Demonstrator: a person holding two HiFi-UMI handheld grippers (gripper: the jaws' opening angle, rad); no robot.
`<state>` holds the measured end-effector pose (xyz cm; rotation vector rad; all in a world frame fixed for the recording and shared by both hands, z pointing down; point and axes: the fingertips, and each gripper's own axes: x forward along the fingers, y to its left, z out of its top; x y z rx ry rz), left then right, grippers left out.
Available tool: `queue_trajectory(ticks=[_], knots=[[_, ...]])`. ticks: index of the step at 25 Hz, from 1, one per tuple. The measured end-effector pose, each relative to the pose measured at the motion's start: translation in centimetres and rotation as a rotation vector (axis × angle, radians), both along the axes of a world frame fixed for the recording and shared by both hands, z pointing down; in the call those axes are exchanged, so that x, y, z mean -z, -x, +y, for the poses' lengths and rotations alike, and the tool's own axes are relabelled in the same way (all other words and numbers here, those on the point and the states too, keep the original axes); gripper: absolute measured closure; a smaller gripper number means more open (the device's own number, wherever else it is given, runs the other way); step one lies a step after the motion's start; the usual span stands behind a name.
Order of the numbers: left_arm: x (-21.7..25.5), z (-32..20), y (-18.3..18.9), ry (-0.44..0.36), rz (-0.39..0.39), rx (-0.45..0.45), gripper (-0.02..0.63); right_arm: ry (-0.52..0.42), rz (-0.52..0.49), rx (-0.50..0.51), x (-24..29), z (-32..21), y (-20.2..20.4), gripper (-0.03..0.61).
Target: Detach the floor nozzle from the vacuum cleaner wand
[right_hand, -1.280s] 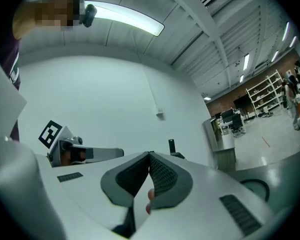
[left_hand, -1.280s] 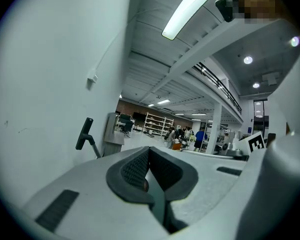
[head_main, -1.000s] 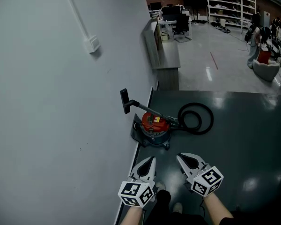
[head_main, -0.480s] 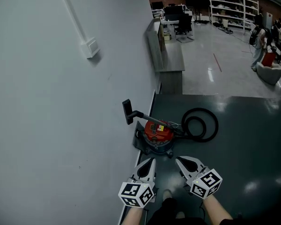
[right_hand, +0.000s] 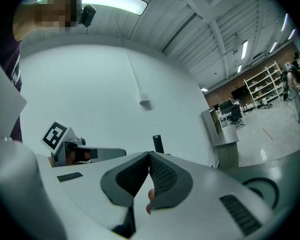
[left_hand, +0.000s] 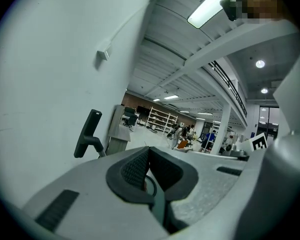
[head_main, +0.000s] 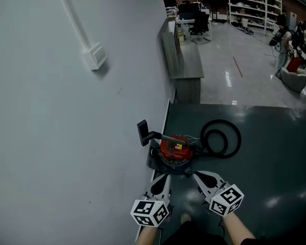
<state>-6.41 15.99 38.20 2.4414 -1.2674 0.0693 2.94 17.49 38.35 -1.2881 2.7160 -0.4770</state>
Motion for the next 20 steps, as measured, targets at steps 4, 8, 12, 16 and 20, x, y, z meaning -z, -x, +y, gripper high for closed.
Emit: queue_trajectory(ticks=[4, 8, 12, 16, 20], knots=[[-0.5, -2.2, 1.1, 0.015, -0.005, -0.007, 0.609, 0.005, 0.003, -0.014, 0.1, -2.2, 0.9, 0.560], [-1.2, -4.1, 1.7, 0.029, -0.004, -0.003, 0.609, 0.016, 0.017, -0.013, -0.5, -3.8, 1.3, 0.560], [-2.0, -5.7, 1.8, 0.043, -0.003, 0.003, 0.609, 0.028, 0.013, -0.018, -1.1, -5.6, 1.0, 0.560], [-3.1, -7.6, 1.9, 0.060, -0.002, 0.017, 0.609, 0.042, 0.013, -0.015, -2.2, -7.9, 0.6, 0.560], [-3.9, -9.8, 1.9, 0.079, -0.002, 0.037, 0.609, 0.057, 0.010, 0.002, -2.8, -10.4, 0.6, 0.560]])
